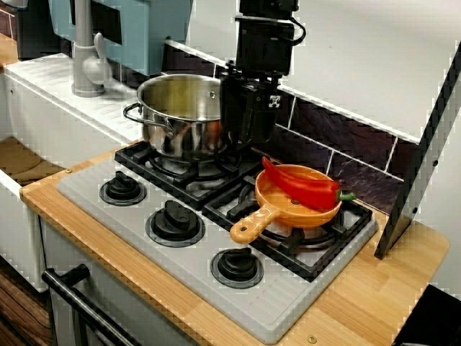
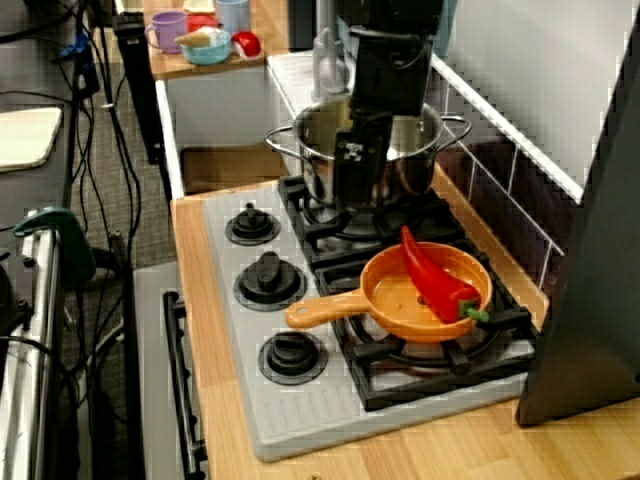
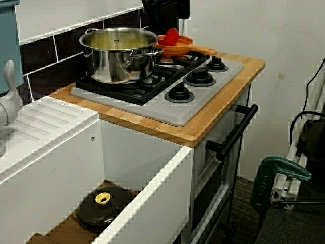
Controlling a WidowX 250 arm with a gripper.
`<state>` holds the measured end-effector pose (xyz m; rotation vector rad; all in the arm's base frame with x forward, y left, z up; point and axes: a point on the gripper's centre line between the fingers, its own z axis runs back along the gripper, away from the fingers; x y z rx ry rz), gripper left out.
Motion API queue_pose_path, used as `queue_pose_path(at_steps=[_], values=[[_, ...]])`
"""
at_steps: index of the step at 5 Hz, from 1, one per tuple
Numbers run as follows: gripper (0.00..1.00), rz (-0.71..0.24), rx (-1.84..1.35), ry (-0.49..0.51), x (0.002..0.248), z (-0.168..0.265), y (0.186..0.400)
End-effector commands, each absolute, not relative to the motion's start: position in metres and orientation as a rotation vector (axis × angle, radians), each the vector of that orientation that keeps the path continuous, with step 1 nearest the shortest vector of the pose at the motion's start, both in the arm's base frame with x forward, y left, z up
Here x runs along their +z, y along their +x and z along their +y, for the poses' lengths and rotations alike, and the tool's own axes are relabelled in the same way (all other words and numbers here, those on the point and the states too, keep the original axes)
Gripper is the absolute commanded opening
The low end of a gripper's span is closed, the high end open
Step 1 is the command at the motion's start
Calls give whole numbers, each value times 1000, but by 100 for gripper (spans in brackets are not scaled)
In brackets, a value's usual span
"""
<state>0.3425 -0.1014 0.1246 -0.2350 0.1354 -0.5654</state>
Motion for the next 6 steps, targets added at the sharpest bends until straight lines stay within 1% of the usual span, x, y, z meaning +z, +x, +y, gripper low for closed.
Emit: queue_pose_path(at_steps=[1,2,3,4,5,6], values=[[100,27,-796,-236,163,-121,335],[100,9,-840,-232,168,-129,326],[100,-16,-876,-232,166,-136,317],[100,-48,-919,-268,164,-144,313],[100,-131,-919,-286,162,-148,315],[100,-208,-912,-278,155,-151,319]])
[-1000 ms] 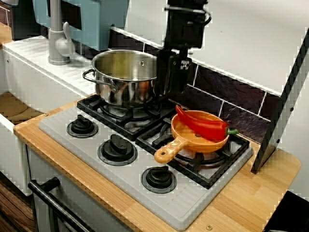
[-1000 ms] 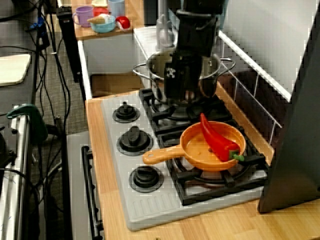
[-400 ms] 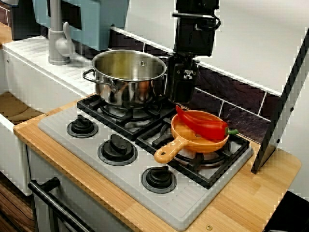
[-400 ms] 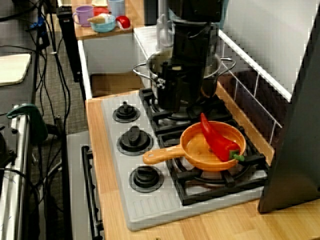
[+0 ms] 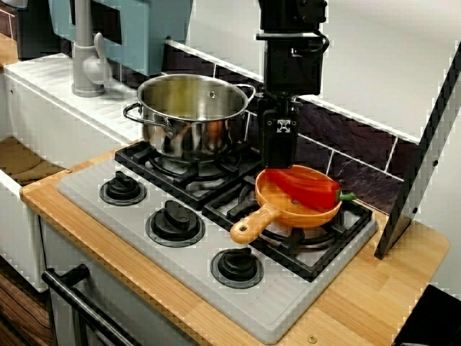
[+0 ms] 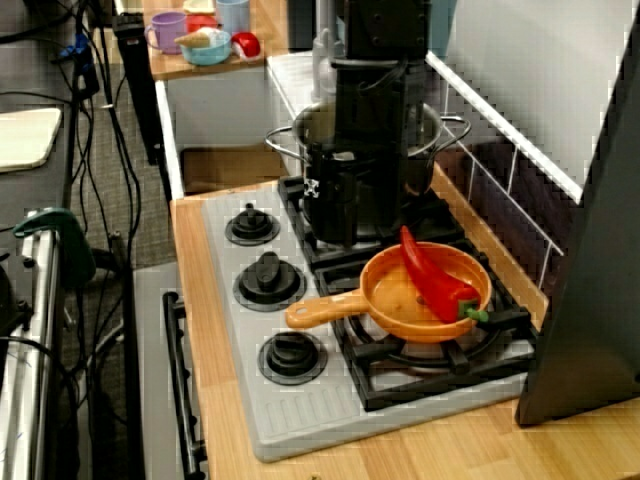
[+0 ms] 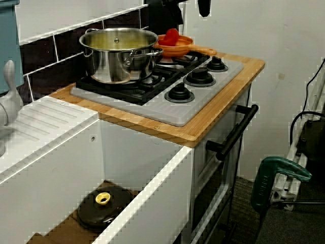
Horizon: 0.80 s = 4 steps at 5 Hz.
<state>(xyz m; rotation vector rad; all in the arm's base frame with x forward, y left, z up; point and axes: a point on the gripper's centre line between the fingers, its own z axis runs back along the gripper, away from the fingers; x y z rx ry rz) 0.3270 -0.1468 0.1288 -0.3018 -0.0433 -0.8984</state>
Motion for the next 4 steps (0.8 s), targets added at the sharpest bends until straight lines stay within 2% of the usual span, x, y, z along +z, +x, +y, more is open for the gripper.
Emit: queue_pose_path(at_steps=[1,2,4], values=[[100,-216,-898,-261,147,-157,327],[100,-373,-921,-131,144,-163,335],[100,-385,-961,-131,140,-165,343]])
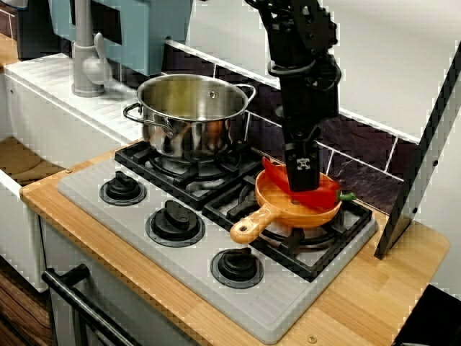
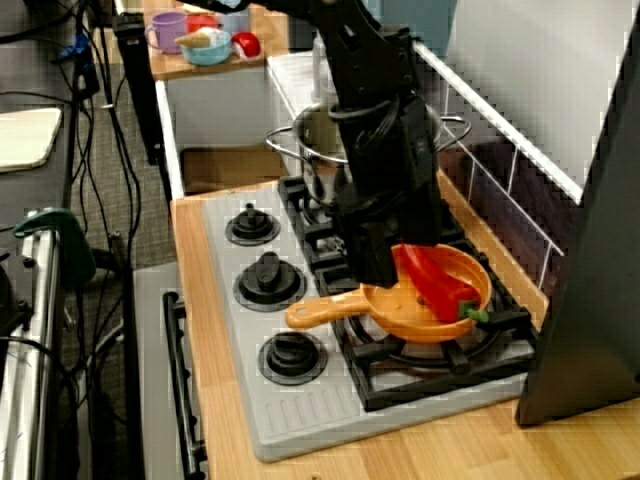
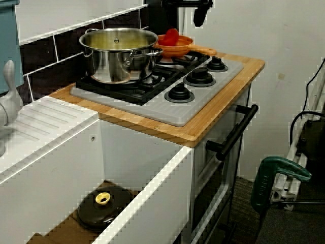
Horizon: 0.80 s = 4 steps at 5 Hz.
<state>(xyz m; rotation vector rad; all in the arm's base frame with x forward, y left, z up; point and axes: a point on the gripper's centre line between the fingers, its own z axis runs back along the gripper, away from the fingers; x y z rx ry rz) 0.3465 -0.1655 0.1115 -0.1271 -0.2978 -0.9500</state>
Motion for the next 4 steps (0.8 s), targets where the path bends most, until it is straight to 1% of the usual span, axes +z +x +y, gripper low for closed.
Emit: queue_pose_path(at_steps=[1,4], values=[[100,-380,-963,-154,141,-162,345],[100,-405,-954,-168,135,-160,357]])
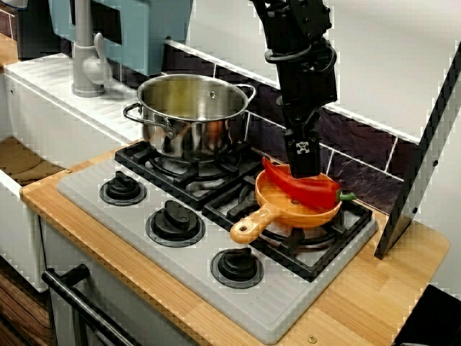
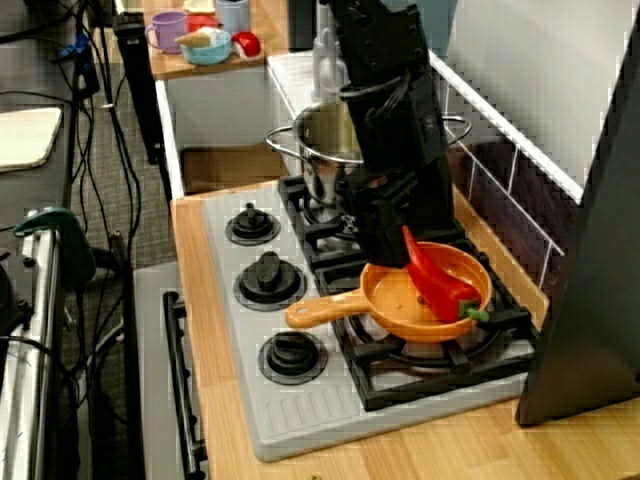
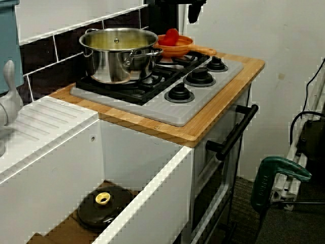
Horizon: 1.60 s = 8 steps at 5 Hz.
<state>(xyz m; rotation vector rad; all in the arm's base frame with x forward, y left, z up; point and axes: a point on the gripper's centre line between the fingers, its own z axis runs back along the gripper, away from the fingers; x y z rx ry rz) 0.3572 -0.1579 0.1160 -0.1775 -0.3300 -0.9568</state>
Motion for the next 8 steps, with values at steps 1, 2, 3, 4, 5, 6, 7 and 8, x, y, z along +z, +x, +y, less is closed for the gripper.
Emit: queue_pose_path(at_steps=[1,2,3,4,5,6,7,8], values=[[100,-416,-940,-166,129,-162,361],[100,-411,-936,-155,123,-165,367],[100,-409,-928,-150,119,-165,370],[100,-403,-919,-155,117,-164,372],[100,-397,-920,-152,115,-164,373],[100,-393,-923,-147,113,-164,373],[100,-391,-922,-146,109,-163,371],[100,-377,-925,-147,105,-163,372]])
